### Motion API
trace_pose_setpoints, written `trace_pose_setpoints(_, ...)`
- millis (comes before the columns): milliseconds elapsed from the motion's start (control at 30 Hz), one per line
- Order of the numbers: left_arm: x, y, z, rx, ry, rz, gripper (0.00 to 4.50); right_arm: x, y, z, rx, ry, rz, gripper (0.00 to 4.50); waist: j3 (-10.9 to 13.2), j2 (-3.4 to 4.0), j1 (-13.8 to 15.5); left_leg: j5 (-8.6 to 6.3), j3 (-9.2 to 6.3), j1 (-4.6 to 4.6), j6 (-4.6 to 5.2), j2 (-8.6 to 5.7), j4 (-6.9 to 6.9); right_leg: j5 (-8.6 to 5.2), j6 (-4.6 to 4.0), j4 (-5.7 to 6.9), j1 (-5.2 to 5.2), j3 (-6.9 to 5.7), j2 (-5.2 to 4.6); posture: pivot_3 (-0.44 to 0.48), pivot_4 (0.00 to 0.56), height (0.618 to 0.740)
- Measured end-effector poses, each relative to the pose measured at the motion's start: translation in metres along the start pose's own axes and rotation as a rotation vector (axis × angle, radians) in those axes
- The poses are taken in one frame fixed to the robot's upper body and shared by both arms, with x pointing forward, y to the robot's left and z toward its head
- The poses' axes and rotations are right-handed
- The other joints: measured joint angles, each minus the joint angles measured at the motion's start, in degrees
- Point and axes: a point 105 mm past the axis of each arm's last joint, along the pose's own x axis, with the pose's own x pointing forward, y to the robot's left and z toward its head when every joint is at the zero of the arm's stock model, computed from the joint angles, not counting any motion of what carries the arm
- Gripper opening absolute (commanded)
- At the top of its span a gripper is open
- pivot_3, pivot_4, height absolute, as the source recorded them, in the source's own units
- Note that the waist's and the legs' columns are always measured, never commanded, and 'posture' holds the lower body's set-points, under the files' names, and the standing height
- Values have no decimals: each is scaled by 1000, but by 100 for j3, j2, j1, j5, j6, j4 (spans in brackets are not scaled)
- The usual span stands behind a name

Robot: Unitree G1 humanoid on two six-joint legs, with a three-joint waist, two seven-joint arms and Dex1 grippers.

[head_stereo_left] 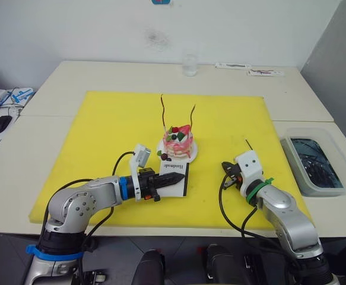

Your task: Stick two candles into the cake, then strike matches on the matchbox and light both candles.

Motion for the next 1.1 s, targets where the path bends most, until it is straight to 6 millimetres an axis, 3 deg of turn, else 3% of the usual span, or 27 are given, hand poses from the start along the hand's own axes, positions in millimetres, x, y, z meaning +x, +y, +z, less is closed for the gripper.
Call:
trace_pose_setpoints(100,2,0,1,-3,-6,-2,0,-4,5,16,-56,-40,87,27,1,1,-2,0,1,-2,0,0,0,1,1,0,-2,0,0,0,150,740)
trace_pose_setpoints(267,11,-6,16,33,-38,-24,0,-20,34,63,-326,-156,356,27,1,0,-2,0,-6,1,0,0,0,7,12,0,1,-6,2,0,150,740)
trace_pose_setpoints(367,17,-8,24,48,-56,-32,0,-26,49,78,-464,-195,479,27,0,0,-1,0,-5,1,0,0,-1,7,13,-3,1,-5,2,0,150,740)
trace_pose_setpoints(500,19,-4,25,37,-58,-15,0,-23,56,76,-524,-182,517,27,0,0,1,0,-4,-4,0,0,-2,10,18,-3,-3,-4,1,0,150,740)
trace_pose_setpoints(900,15,1,23,43,-39,15,0,-12,45,82,-595,-180,458,27,0,0,4,0,-4,-5,0,0,-1,11,19,-2,-3,-5,1,0,150,740)
trace_pose_setpoints(1100,16,1,22,38,-31,13,0,-11,48,80,-615,-180,477,27,0,0,3,0,-5,-5,0,0,-2,11,20,-2,-3,-5,1,0,150,740)
